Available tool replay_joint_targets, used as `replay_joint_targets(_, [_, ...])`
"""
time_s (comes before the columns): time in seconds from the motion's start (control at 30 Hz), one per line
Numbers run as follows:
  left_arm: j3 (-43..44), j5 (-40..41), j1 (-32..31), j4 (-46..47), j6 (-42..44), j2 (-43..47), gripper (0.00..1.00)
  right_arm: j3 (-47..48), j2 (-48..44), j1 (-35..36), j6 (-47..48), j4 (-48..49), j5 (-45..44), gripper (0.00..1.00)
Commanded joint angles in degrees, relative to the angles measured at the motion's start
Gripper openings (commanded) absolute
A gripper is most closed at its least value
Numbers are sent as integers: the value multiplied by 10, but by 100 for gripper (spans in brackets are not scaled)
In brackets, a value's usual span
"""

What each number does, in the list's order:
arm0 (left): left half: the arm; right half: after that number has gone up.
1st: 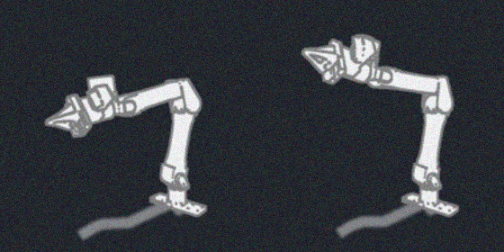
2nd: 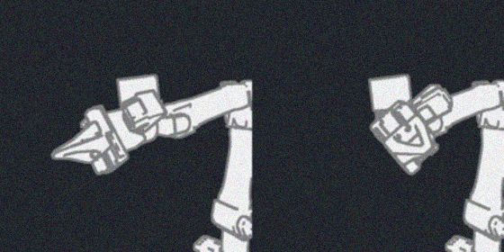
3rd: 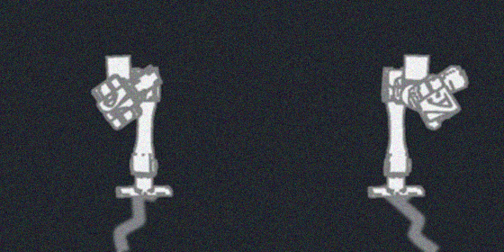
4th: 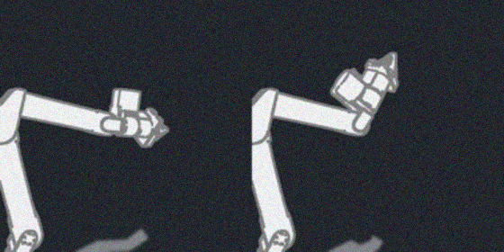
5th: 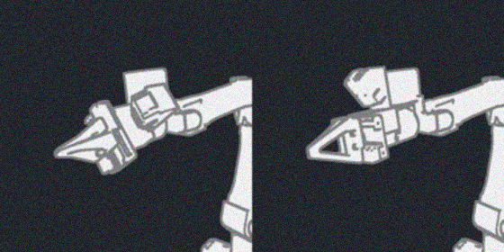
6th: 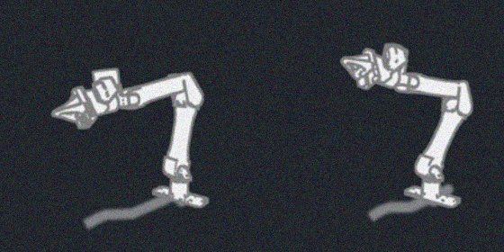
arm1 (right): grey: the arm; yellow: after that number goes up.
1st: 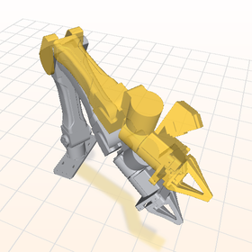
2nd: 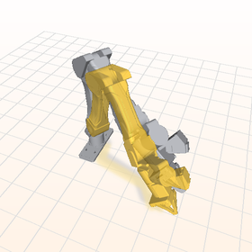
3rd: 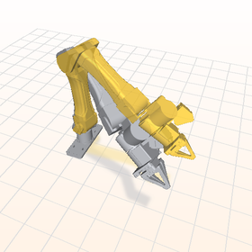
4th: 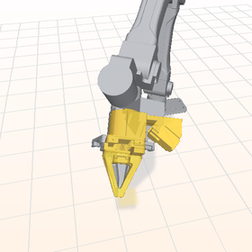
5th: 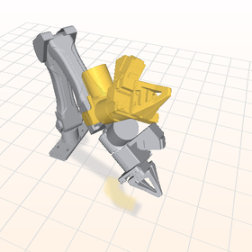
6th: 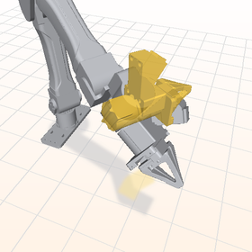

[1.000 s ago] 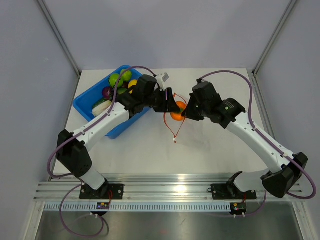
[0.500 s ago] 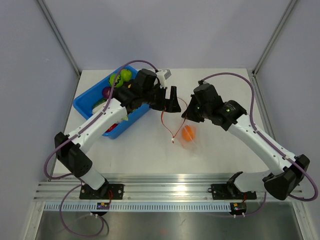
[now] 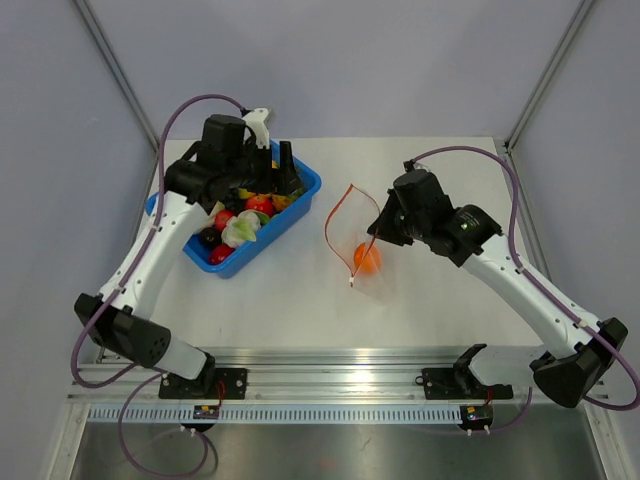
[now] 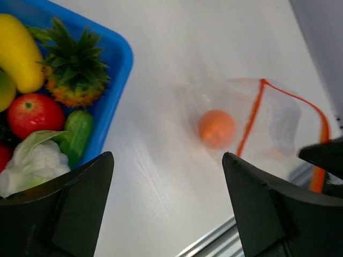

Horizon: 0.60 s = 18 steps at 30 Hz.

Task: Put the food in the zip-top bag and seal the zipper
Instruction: Pick up the fake fruit from the bin.

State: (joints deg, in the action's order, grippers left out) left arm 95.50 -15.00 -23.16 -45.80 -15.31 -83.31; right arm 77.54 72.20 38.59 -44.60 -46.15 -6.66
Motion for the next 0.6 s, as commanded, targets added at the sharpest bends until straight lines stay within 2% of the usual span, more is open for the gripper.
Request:
replay_joint_targets(0.0, [-1,112,-9,18,57,-63,86,9,-4,3,3,15,-18,0])
replay_joint_targets(0.07, [-33,168,-10,74,71,-75,87,10,0,3,3,15,-16,0])
replay_joint_targets(0.17, [-104,182,-9,183,100,-77,90,12,5,3,3,17,-13,0])
replay_joint_targets(0.23, [-122,190,-8,234,110,-91,92,12,7,3,3,16,-13,0])
replay_joint_targets(0.33, [-110,191,-2,261,110,-128,91,13,6,3,7,13,-15,0])
replay_joint_targets(0.57, [-69,198,5,297,97,-214,81,24,14,3,10,6,-20,0])
